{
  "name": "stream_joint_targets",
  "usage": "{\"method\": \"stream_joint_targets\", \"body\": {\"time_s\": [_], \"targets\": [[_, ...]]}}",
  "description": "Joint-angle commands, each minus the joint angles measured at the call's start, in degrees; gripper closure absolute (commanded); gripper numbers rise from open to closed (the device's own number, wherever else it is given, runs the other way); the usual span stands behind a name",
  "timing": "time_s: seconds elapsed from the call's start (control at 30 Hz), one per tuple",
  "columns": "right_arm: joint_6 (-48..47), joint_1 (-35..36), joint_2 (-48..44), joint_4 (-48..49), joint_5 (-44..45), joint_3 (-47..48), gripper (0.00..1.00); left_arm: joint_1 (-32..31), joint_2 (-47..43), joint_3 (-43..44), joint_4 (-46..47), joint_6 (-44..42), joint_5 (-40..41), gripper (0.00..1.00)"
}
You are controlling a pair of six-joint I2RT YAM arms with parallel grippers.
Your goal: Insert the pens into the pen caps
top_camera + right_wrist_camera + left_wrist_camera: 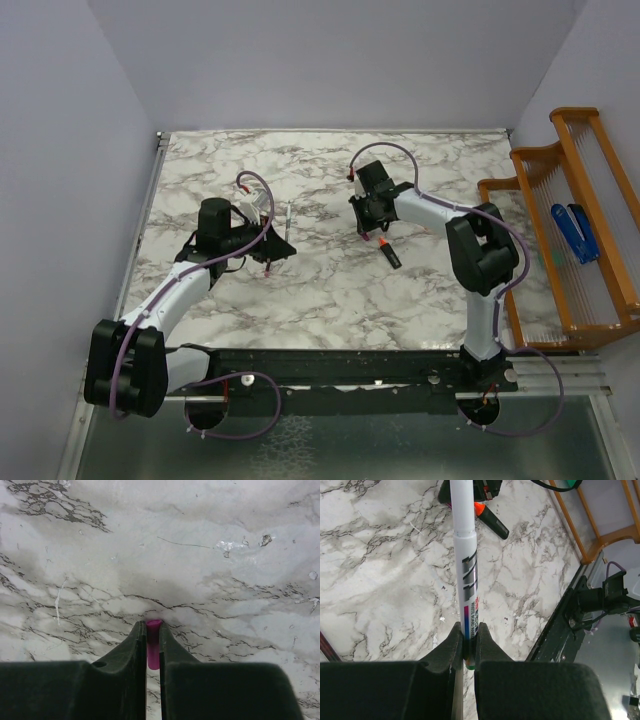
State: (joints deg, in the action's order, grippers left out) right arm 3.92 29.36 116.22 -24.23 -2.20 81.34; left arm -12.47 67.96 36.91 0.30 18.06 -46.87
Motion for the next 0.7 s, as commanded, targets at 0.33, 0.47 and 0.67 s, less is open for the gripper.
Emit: {"method": "stream_joint_targets", "body": {"time_s": [0.33, 0.47, 0.67], "targets": [[11.4, 0.4, -25.7, 16.2, -12.2, -8.0, 0.96, -0.6, -2.3, -5.7, 17.2, 12.9, -7.0, 1.00], [17.8, 1.1, -31.5, 18.7, -16.2, -6.0, 0.96, -3.9, -2.6, -6.6, 19.4, 15.1, -6.3, 1.00], [26.7, 3.8, -36.9, 32.6, -19.1, -9.9, 0.97, -7.7, -3.9, -6.6, 22.0, 16.3, -5.1, 1.00]]}}
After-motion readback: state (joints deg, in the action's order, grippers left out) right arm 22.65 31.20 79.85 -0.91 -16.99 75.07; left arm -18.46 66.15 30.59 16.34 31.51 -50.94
